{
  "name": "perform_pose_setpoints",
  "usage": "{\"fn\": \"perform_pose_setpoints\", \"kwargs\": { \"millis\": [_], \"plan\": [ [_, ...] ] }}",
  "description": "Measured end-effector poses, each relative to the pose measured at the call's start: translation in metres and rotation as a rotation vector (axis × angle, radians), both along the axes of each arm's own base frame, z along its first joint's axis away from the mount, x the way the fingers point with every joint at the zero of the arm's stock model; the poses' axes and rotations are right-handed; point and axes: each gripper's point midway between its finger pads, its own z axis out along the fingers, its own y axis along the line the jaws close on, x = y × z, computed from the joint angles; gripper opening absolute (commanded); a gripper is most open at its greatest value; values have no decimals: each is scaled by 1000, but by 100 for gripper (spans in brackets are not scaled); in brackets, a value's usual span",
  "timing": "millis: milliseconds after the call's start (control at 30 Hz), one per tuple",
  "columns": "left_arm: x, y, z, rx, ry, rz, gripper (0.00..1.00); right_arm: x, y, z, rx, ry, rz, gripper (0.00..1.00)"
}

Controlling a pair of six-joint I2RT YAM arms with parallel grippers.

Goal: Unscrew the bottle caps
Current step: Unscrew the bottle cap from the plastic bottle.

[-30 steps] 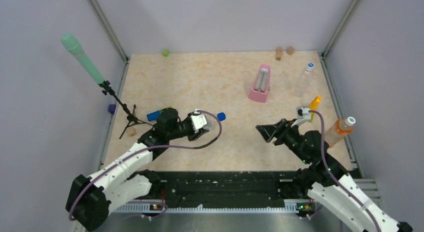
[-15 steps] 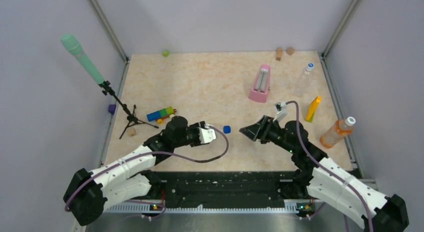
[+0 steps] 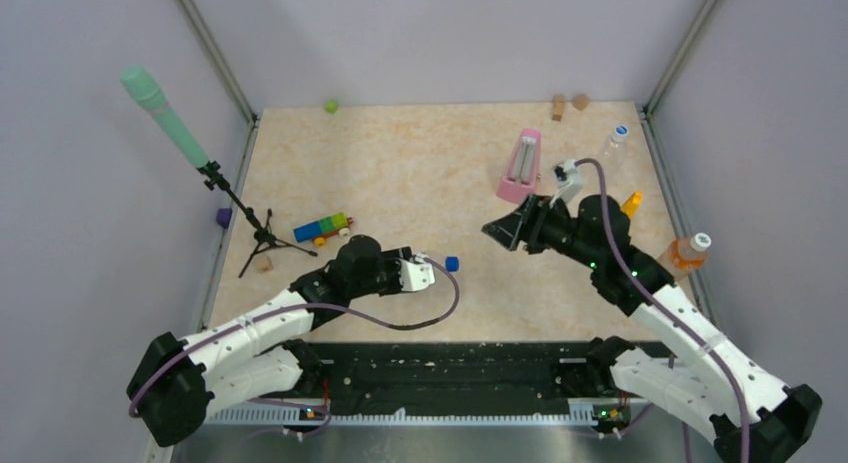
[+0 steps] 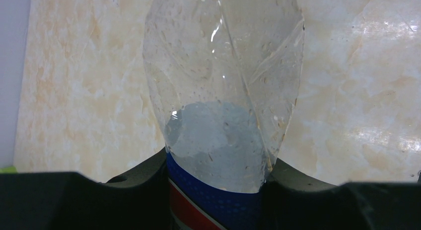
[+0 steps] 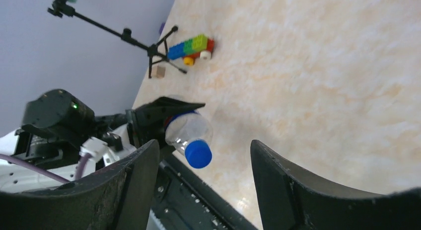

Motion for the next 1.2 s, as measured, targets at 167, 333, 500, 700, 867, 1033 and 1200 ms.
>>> {"fn": "perform_pose_setpoints", "kwargs": {
  "millis": [167,333,500,700,867,1033,1200],
  "plan": [
    [2,1,-6,22,7,5,0,9,-22,49,-64,-133,-21,67],
    [3,3,-16,61,13,4,0,9,-7,11,-79,-26,59,66],
    [4,3,-16,74,-6,-4,0,9,8,-33,-57,137,101,64],
    [9,1,-24,117,1,-19,0,16,35,-18,97,176,158,61],
    [17,-5,-18,120,-16,-25,0,13,43,-29,193,238,175,59],
    [19,-8,-13,110,-37,-28,0,4,41,-53,245,320,151,58],
    [22,-8,-11,107,-56,-25,0,3,42,-54,294,334,149,55]
  ]
}}
